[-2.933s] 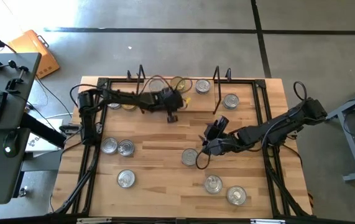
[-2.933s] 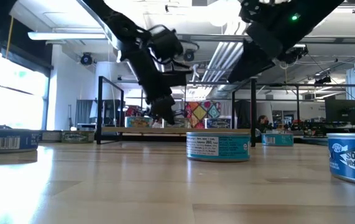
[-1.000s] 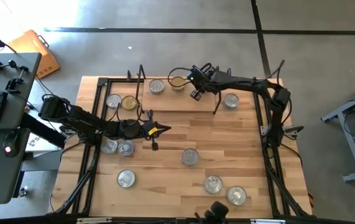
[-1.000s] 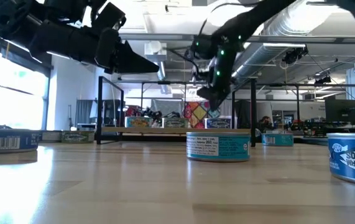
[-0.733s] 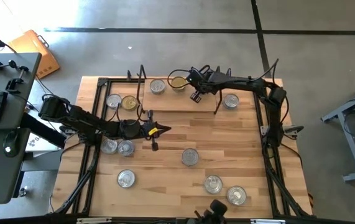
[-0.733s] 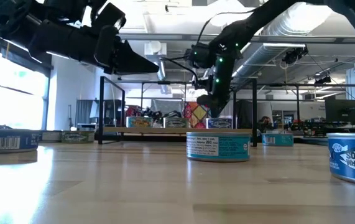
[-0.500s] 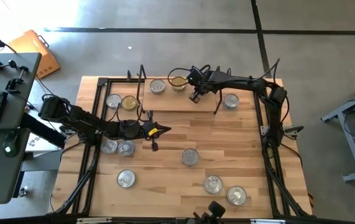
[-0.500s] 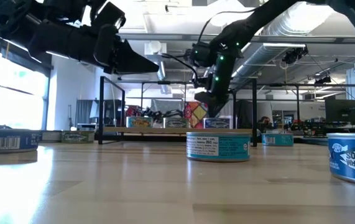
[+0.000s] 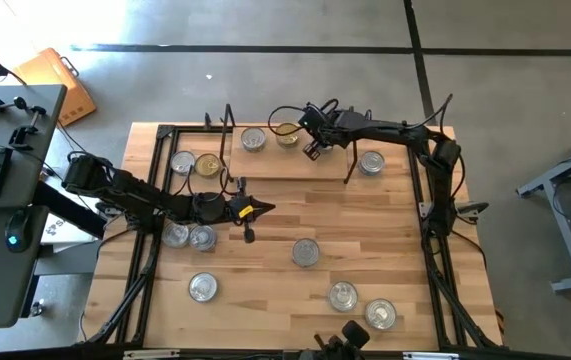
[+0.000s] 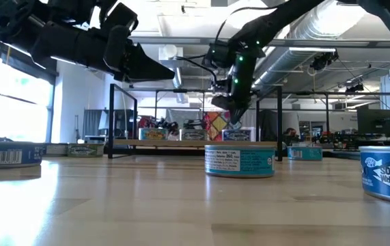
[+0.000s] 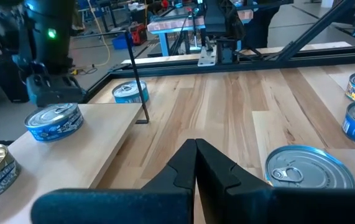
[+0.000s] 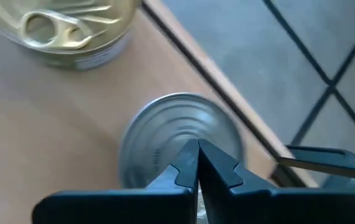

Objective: Stack canned seafood by type on shelf
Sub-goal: Adjust the tuna cans and shelf

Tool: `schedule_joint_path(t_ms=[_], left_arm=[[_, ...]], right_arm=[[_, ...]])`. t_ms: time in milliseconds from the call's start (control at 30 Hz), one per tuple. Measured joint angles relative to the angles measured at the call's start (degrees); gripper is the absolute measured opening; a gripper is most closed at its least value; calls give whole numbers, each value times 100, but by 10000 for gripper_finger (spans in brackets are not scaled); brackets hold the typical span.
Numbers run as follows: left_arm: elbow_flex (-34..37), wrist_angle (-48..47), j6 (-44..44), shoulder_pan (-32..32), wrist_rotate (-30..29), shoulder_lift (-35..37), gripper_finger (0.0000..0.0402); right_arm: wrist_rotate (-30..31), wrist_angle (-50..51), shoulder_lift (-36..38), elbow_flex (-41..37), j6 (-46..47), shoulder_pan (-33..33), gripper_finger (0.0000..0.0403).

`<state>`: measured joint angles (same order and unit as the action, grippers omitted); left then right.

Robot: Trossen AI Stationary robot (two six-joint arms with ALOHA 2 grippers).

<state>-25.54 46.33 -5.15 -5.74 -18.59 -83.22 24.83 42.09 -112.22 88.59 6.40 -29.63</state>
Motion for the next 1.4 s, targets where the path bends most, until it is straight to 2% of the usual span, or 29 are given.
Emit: schedule_joint_path(t_ms=[100, 233, 300, 800, 1000, 1200, 1400], left_arm=[[0, -6, 24, 0, 0, 0, 0], [0, -12, 46, 0, -1, 0, 0], [0, -12, 46, 0, 0, 0, 0], [0, -186, 59, -31, -3, 0, 0], [0, -202, 56, -35, -11, 0, 0], [0, -221, 57, -35, -48, 0, 0], [0, -276, 84, -46, -373, 0, 0]], right_arm=[[-62, 60, 0, 130, -87, -2, 2], [-834, 31, -30, 149, -281, 4, 2], [-964, 66, -95, 149, -349, 7, 2], [-512, 817, -184, 149, -190, -199, 2], [-105, 869, -125, 147, -37, -203, 2], [-130, 795, -70, 147, -152, -156, 2], [-821, -291, -70, 144, -708, -14, 2]])
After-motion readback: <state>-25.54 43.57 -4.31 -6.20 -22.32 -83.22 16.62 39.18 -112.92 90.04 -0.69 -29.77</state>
